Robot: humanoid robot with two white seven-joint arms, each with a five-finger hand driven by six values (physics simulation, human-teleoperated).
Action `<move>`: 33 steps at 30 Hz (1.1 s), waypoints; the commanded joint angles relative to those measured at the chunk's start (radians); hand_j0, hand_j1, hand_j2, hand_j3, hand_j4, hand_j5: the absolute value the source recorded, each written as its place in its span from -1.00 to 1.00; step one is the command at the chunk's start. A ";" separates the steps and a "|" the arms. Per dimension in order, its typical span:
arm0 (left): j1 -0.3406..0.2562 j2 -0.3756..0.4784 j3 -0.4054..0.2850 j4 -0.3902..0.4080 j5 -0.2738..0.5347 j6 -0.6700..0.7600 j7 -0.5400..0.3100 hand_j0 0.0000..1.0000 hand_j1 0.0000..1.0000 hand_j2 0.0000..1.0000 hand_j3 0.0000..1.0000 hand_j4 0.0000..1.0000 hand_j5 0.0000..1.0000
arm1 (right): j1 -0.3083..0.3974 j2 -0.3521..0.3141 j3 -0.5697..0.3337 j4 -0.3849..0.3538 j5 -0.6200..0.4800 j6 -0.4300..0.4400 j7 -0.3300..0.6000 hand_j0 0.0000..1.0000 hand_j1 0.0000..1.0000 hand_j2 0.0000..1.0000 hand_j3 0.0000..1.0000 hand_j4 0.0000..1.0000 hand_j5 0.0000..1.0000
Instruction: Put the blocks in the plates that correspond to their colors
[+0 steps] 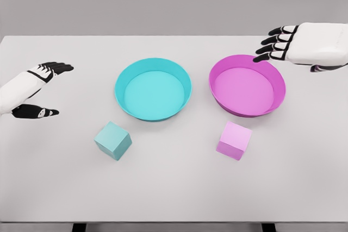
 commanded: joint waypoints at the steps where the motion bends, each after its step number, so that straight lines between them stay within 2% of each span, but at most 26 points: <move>1: 0.000 0.001 0.002 0.000 0.007 0.001 0.001 1.00 1.00 1.00 1.00 1.00 1.00 | 0.000 -0.003 -0.010 0.001 -0.003 0.003 0.000 1.00 1.00 1.00 1.00 1.00 1.00; 9: -0.003 0.005 0.001 -0.003 0.007 0.001 0.000 1.00 1.00 1.00 1.00 1.00 1.00 | 0.000 -0.002 -0.036 0.012 -0.020 0.003 0.000 1.00 1.00 1.00 1.00 1.00 1.00; 12: -0.011 0.007 0.001 -0.005 0.007 0.001 -0.032 1.00 1.00 1.00 1.00 1.00 1.00 | -0.008 -0.023 -0.039 0.102 -0.122 0.003 0.000 1.00 1.00 1.00 1.00 1.00 1.00; 13: -0.015 0.039 -0.004 -0.006 0.007 0.001 -0.071 1.00 1.00 1.00 1.00 1.00 1.00 | -0.034 -0.048 -0.040 0.102 -0.124 0.003 0.000 1.00 1.00 1.00 1.00 1.00 1.00; 15: -0.047 0.073 -0.007 -0.012 0.010 0.001 -0.164 1.00 1.00 1.00 1.00 1.00 1.00 | -0.035 -0.066 -0.040 0.101 -0.129 0.003 0.000 1.00 1.00 1.00 1.00 1.00 1.00; 16: -0.086 0.096 -0.008 -0.012 0.008 0.001 -0.288 1.00 1.00 1.00 1.00 1.00 1.00 | -0.037 -0.080 -0.036 0.090 -0.129 0.003 0.000 1.00 1.00 1.00 1.00 1.00 1.00; 17: -0.098 0.099 -0.010 -0.012 0.010 0.001 -0.340 1.00 1.00 1.00 1.00 1.00 1.00 | -0.037 -0.080 -0.033 0.078 -0.127 0.003 0.000 1.00 1.00 1.00 1.00 1.00 1.00; 18: -0.127 0.102 -0.027 -0.018 0.013 0.001 -0.439 1.00 1.00 1.00 1.00 1.00 1.00 | -0.043 -0.080 0.019 0.009 -0.124 0.003 0.000 1.00 1.00 1.00 1.00 1.00 1.00; 19: -0.184 0.101 -0.091 -0.018 0.015 0.001 -0.477 1.00 1.00 1.00 1.00 1.00 1.00 | -0.089 -0.071 0.081 -0.004 -0.124 0.003 0.000 1.00 1.00 1.00 1.00 1.00 1.00; 21: -0.342 0.102 -0.272 -0.009 0.021 0.001 -0.486 1.00 1.00 1.00 1.00 1.00 1.00 | -0.124 -0.071 0.161 -0.004 -0.124 0.003 0.000 1.00 1.00 1.00 1.00 1.00 1.00; 22: -0.388 0.102 -0.320 -0.008 0.027 0.001 -0.488 1.00 1.00 1.00 1.00 1.00 1.00 | -0.153 -0.063 0.209 -0.004 -0.124 0.003 0.000 1.00 1.00 1.00 1.00 1.00 1.00; 25: -0.448 0.102 -0.396 -0.032 0.038 0.001 -0.498 1.00 1.00 1.00 1.00 1.00 1.00 | -0.175 -0.022 0.253 -0.004 -0.124 0.003 0.000 1.00 1.00 1.00 1.00 1.00 1.00; 27: -0.517 0.102 -0.456 -0.052 0.080 0.001 -0.498 1.00 1.00 1.00 1.00 1.00 1.00 | -0.175 -0.017 0.265 -0.004 -0.122 0.003 0.000 1.00 1.00 1.00 1.00 1.00 1.00; 29: -0.613 0.104 -0.545 -0.081 0.133 0.001 -0.498 1.00 1.00 1.00 1.00 1.00 1.00 | -0.175 0.000 0.270 -0.004 -0.122 0.003 0.000 1.00 1.00 1.00 1.00 1.00 1.00; 31: -0.699 0.101 -0.672 -0.075 0.165 0.001 -0.498 1.00 1.00 1.00 1.00 1.00 1.00 | -0.175 0.018 0.291 -0.004 -0.121 0.003 0.000 1.00 1.00 1.00 1.00 1.00 1.00; 32: -0.724 0.096 -0.717 -0.077 0.183 0.001 -0.498 1.00 1.00 1.00 1.00 1.00 1.00 | -0.176 0.027 0.306 -0.004 -0.121 0.003 0.000 1.00 1.00 1.00 1.00 1.00 1.00; 33: -0.741 0.097 -0.732 -0.081 0.186 0.001 -0.498 1.00 1.00 1.00 1.00 1.00 1.00 | -0.176 0.033 0.308 -0.004 -0.121 0.003 0.000 1.00 1.00 1.00 1.00 1.00 1.00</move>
